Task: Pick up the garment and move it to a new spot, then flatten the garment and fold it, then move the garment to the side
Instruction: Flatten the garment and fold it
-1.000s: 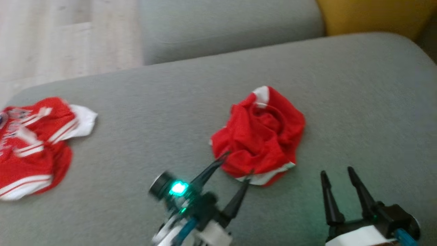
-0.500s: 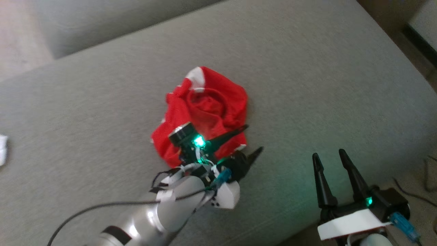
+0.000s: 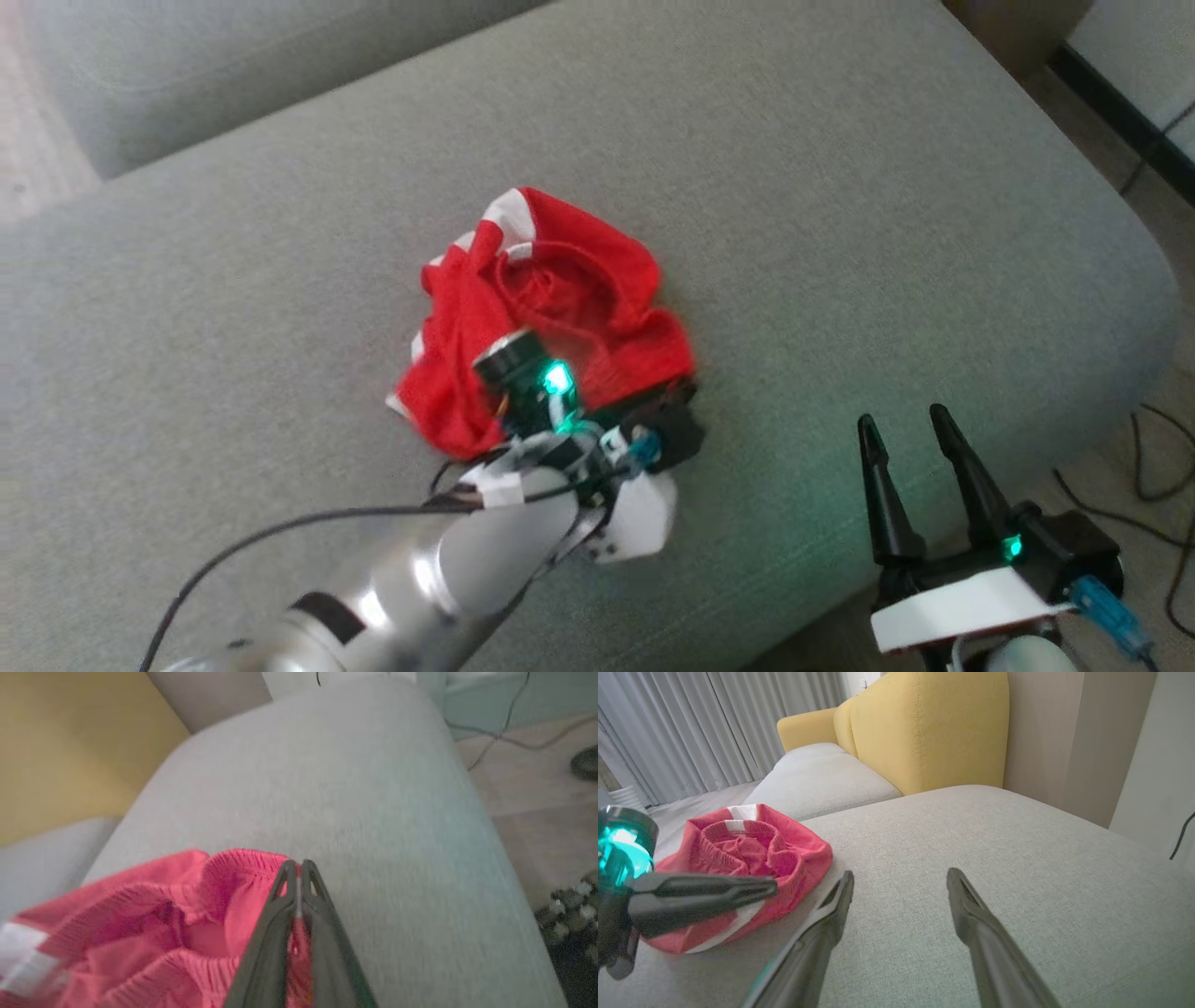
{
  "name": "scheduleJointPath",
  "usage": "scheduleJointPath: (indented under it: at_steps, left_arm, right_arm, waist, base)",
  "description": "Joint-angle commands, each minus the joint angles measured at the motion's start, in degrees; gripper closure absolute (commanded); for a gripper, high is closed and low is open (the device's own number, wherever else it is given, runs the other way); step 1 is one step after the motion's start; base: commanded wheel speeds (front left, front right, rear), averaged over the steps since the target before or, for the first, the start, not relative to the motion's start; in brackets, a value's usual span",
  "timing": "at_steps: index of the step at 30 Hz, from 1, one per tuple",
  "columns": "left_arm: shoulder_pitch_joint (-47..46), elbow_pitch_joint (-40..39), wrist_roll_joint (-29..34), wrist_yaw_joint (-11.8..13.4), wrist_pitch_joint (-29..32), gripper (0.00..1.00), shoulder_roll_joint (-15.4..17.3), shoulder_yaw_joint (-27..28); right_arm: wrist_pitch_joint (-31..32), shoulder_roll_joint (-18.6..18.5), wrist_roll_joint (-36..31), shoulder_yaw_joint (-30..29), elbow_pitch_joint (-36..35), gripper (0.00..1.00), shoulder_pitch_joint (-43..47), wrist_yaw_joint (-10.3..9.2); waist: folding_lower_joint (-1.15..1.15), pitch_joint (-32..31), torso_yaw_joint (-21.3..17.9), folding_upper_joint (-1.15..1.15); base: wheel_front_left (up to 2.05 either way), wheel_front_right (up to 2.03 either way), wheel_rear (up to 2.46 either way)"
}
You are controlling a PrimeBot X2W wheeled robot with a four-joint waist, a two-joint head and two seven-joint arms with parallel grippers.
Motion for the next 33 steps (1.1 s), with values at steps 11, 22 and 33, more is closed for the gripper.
scheduleJointPath:
  at_steps: [11,22,33]
  left_arm:
    - [-16.3,-16.6,-20.0,11.0,-14.6,1.00,0.0,17.0]
    - [1.4,-12.1,-33.6,10.6,-16.9,1.00,2.2,25.3]
    - [22.7,-10.0,-40.6,3.1,-20.0,0.00,0.6,25.9]
  right_arm:
    - [-0.2,-0.4,-2.1,-0.2,-1.2,0.00,1.5,-0.04]
    - [-0.2,-0.4,-2.7,-0.6,-1.2,0.00,3.2,-0.04]
    - [-0.2,-0.4,-3.8,-0.2,-0.5,0.00,2.9,-0.04]
  waist:
    - [0.00,-6.8,7.0,0.00]
    - [0.00,-7.3,14.2,0.00]
    - [0.00,-5.9,19.2,0.00]
  base:
    - [0.00,0.00,0.00]
    - [0.00,0.00,0.00]
    - [0.00,0.00,0.00]
